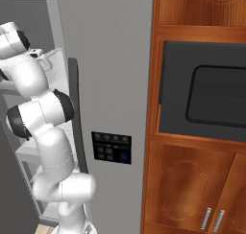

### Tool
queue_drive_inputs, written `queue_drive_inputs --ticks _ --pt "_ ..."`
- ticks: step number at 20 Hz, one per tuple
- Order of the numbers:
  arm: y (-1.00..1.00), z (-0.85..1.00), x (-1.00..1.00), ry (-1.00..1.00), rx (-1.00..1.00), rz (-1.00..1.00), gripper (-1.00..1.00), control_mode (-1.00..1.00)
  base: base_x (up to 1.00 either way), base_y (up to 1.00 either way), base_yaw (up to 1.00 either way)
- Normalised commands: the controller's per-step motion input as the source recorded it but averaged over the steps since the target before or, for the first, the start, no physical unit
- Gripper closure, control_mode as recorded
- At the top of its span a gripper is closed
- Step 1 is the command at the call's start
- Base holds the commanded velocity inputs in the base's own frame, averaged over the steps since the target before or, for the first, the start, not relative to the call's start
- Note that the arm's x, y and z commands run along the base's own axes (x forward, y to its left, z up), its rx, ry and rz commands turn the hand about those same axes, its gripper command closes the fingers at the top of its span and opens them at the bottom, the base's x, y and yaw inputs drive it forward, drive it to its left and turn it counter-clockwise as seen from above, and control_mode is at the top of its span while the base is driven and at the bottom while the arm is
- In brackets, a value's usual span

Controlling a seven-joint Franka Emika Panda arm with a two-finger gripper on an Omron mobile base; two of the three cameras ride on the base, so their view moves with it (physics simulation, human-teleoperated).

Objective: Place the cold items (banana and apple) from the fridge in one tupperware on the dining counter. Place the warm items (kebab skewer and hot dog) in the stove area in another tupperware.

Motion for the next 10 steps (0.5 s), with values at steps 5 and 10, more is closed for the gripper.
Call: queue_drive_inputs --ticks 5,10 --pt "-0.29 0.01 -1.00 -0.32 0.10 -0.01 1.00 -1.00 0.00 0.00 0.00" --pt "-0.51 0.06 -0.97 -0.18 0.20 0.00 1.00 -1.00 0.00 0.00 0.00"
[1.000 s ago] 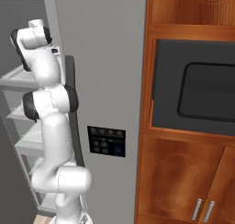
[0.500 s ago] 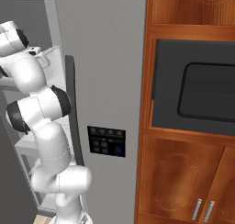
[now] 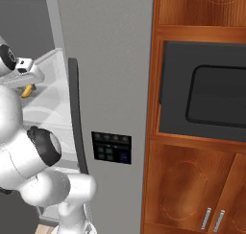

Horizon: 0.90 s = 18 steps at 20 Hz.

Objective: Place the cold items (banana and apple) from the fridge in one tupperware on the dining counter. Place the warm items (kebab skewer and hot dog) in the stove area in another tupperware.

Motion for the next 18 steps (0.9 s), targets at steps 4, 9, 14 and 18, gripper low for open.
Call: queue_drive_inputs --ticks 4,9,14,18 --pt "-0.57 0.02 -0.93 -0.14 0.22 0.00 1.00 -1.00 0.00 0.00 0.00" --pt "-0.40 0.04 -0.88 -0.07 0.09 0.00 1.00 -1.00 0.00 0.00 0.00" --pt "-0.30 0.12 -0.78 -0.02 0.00 0.02 1.00 -1.00 0.00 0.00 0.00" --pt "-0.30 0.19 -0.71 0.00 0.00 0.02 1.00 -1.00 0.00 0.00 0.00"
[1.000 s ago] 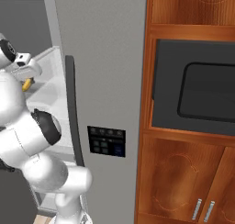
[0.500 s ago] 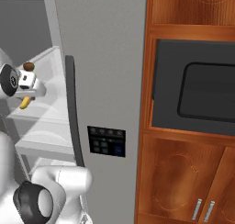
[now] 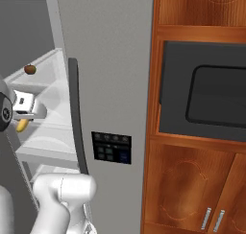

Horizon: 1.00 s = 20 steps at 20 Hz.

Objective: Place the cold items (banana and apple) from the fridge in one tupperware on the dining counter. Place the warm items (kebab skewer and hot dog) in the stove area in another tupperware.

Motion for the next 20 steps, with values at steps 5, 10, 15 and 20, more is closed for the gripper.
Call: queue_drive_inputs --ticks 5,10,15,20 --pt "-0.20 0.07 -0.57 0.00 0.00 0.01 1.00 -1.00 0.00 0.00 0.00" --pt "-0.04 0.00 -0.24 0.01 0.00 0.01 1.00 -1.00 0.00 0.00 0.00" --pt "-0.06 0.00 -0.27 -0.02 0.00 0.00 1.00 -1.00 0.00 0.00 0.00" --pt "-0.02 0.00 -0.07 0.00 0.00 0.01 1.00 1.00 -0.16 -0.26 0.15"
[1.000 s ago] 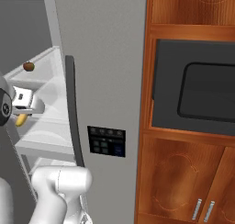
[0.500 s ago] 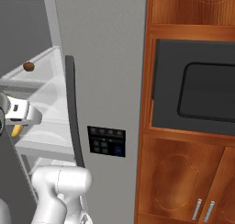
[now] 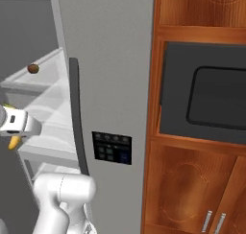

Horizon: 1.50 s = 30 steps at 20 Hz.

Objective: Place the cold items (banana and apple) from the fridge in one tupperware on the dining counter. Place the warm items (kebab skewer and hot dog) in the stove area in another tupperware.

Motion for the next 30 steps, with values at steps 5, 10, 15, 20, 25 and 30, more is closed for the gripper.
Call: queue_drive_inputs --ticks 5,10,15,20,25,30 --pt "0.00 0.00 0.00 0.00 0.00 0.00 1.00 1.00 -0.35 -0.46 0.39" --pt "0.00 0.00 0.00 0.00 0.00 0.00 1.00 1.00 -0.84 -0.53 0.38" --pt "0.00 0.00 0.00 0.00 0.00 0.00 1.00 1.00 -0.94 -0.23 0.43" --pt "0.00 0.00 0.00 0.00 0.00 0.00 1.00 1.00 -0.94 -0.03 0.60" --pt "0.00 0.00 0.00 0.00 0.00 0.00 1.00 1.00 -0.79 0.00 0.73" --pt "0.00 0.00 0.00 0.00 0.00 0.00 1.00 1.00 -0.70 0.02 0.82"
